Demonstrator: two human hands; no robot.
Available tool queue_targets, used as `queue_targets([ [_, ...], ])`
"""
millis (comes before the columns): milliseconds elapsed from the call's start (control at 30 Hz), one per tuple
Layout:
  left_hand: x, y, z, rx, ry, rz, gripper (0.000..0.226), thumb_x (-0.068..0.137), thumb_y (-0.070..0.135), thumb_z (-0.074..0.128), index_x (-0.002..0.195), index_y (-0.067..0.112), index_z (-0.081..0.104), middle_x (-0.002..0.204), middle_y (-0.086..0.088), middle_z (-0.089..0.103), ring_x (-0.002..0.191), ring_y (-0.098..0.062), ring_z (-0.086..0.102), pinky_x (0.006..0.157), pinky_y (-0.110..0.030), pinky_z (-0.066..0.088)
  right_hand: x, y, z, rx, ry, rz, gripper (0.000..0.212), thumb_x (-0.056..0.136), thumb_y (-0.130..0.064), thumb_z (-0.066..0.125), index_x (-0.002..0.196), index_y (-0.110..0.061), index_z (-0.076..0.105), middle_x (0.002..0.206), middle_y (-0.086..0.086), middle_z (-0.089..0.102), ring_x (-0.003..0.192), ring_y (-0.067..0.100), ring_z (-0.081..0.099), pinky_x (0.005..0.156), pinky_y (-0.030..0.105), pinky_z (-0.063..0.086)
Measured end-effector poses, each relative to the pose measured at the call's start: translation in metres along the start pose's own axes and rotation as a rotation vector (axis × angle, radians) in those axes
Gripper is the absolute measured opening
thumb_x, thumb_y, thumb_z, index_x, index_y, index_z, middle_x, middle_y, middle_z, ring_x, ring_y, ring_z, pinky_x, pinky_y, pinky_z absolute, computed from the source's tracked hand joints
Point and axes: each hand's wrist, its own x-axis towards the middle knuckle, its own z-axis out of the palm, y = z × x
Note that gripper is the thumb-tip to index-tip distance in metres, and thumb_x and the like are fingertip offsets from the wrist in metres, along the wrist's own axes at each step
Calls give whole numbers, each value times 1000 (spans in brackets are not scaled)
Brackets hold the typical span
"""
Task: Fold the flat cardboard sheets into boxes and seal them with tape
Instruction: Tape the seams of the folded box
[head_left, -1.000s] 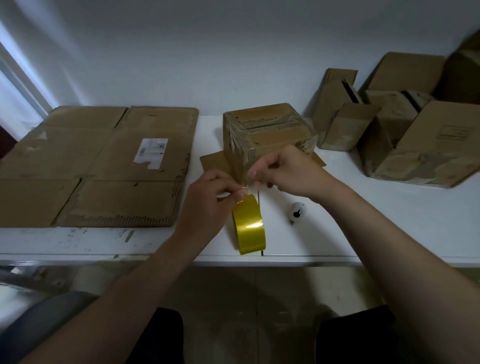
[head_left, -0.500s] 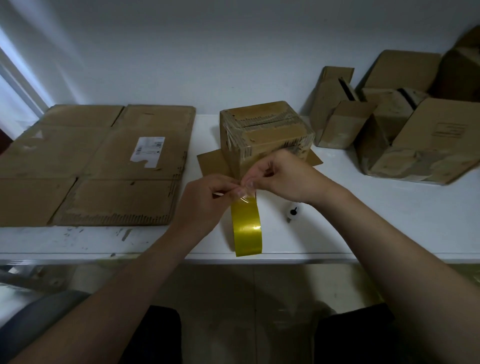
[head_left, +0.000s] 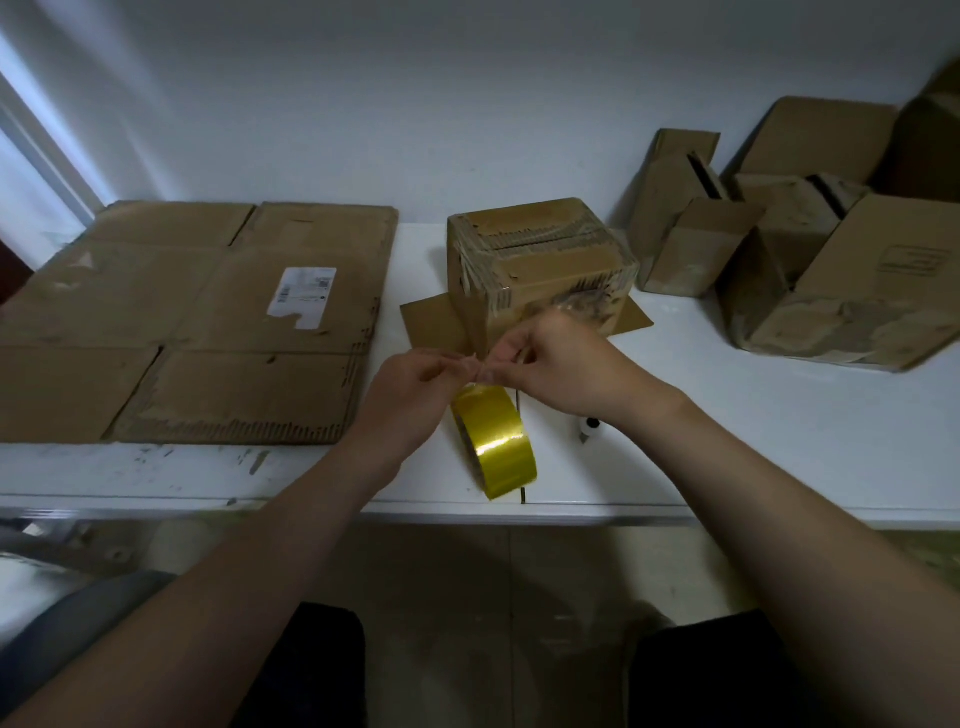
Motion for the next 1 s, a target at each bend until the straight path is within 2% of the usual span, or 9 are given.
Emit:
queue_targets([
  [33, -2, 3, -1, 125, -5, 44, 18, 100, 37, 58, 85, 36, 68, 95, 25, 59, 94, 4, 56, 82, -18, 44, 1, 1, 0, 12, -13, 24, 16, 93, -32, 72, 88, -20, 80, 77, -15, 72, 74, 0, 64, 57, 7, 43],
  [100, -5, 5, -1, 267, -12, 101, 11, 97, 43, 59, 99, 33, 62, 96, 22, 54, 91, 4, 54, 69, -15, 38, 2, 0, 0, 17, -28, 57, 17, 98, -28, 65, 92, -22, 80, 83, -10, 75, 78, 3, 66, 61, 9, 46],
  [233, -16, -2, 4, 174, -62, -10, 56, 88, 46, 72, 133, 34, 40, 112, 9, 56, 99, -6, 59, 70, -24, 43, 1, -4, 2, -44, -50, 97, 24, 102, -22, 55, 94, -16, 78, 89, -8, 74, 82, 6, 67, 75, 28, 54],
  [333, -16, 0, 0, 74, -123, -208, 81, 82, 50, 77, 141, 32, 24, 115, 1, 55, 98, -14, 60, 71, -30, 48, 0, -6, 2, -88, -52, 115, 29, 99, -28, 59, 84, -11, 76, 79, 4, 74, 77, 19, 69, 73, 39, 57],
  [533, -16, 6, 2, 2, -302, -288, 53, 83, 44, 79, 125, 38, 47, 116, 4, 61, 99, -14, 65, 70, -29, 48, -4, -5, -4, -238, 58, 148, 16, 80, -43, 81, 73, -30, 75, 72, -15, 70, 76, 2, 65, 73, 31, 56],
  [700, -12, 6, 5, -149, -284, -296, 40, 82, 38, 80, 118, 36, 63, 120, 2, 64, 104, -18, 67, 81, -32, 53, -7, -2, -8, -95, -11, 163, 15, 85, -29, 79, 71, -26, 78, 63, -10, 71, 65, 2, 64, 73, 31, 57],
  [800, -10, 5, 12, -201, -208, -333, 45, 77, 48, 79, 116, 28, 69, 121, -3, 66, 107, -23, 67, 95, -44, 57, -14, 0, -8, 13, -58, 143, 11, 89, -25, 77, 79, -24, 80, 64, -6, 73, 68, -2, 66, 71, 20, 49],
  [900, -8, 11, 17, -163, -173, -281, 39, 78, 39, 83, 113, 31, 69, 122, 1, 64, 106, -21, 66, 92, -44, 58, -21, 3, -18, 88, -98, 123, 9, 93, -19, 72, 92, -22, 80, 70, -3, 75, 72, 2, 70, 66, 16, 49],
  [1000, -6, 24, 7, -142, -121, -196, 60, 75, 29, 87, 129, 29, 62, 120, 7, 64, 107, -18, 65, 92, -43, 56, -20, 5, -27, 170, 3, 107, 11, 95, -19, 70, 102, -21, 77, 76, -5, 76, 76, 6, 70, 69, 21, 50],
])
